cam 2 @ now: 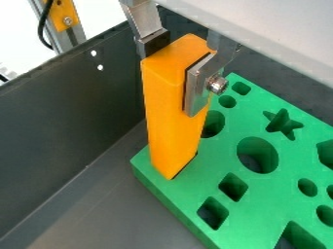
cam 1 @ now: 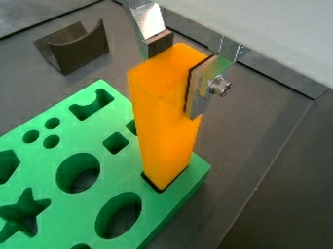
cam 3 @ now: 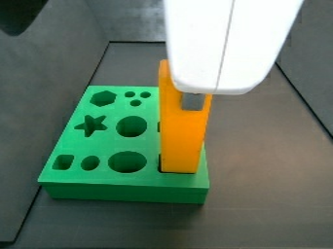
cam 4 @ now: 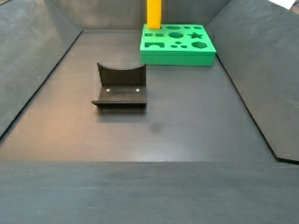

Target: Insert the rectangle object.

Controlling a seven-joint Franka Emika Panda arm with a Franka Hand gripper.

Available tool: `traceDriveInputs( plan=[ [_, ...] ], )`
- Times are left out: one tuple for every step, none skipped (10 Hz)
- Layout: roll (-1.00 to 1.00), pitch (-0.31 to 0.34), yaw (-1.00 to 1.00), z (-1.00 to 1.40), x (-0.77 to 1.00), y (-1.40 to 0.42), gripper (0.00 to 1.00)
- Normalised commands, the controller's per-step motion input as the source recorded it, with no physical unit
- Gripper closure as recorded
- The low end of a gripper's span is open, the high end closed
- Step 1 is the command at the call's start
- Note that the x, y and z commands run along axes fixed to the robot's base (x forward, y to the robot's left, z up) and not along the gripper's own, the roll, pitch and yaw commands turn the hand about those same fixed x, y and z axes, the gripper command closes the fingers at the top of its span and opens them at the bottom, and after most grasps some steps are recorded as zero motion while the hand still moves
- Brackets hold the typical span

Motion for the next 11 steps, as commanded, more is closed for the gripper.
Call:
traceDriveInputs(
  plan=[
    [0.00, 0.000, 0.00, -0.05, -0.18, 0.00, 1.00],
    [0.01, 0.000, 0.00, 0.00, -0.21, 0.00, 1.00],
    [0.00, 0.000, 0.00, 0.00, -0.21, 0.00, 1.00],
    [0.00, 0.000, -0.03, 0.00, -0.23, 0.02, 1.00],
    [0.01, 0.000, -0.04, 0.00, -0.16, 0.00, 1.00],
    [0.00, 0.074, -0.10, -0.05, 0.01, -0.14, 1.00],
    [0.00, 0.106, -0.13, -0.23, 0.19, -0.22, 1.00],
    [0.00, 0.073, -0.16, -0.37, 0.19, -0.13, 1.00],
    [0.00, 0.024, -0.15, -0.46, 0.10, 0.00, 1.00],
    [0.00, 0.000, -0.11, -0.45, 0.05, 0.00, 1.00],
    [0.00, 0.000, -0.03, -0.41, 0.00, 0.00, 1.00]
  ],
)
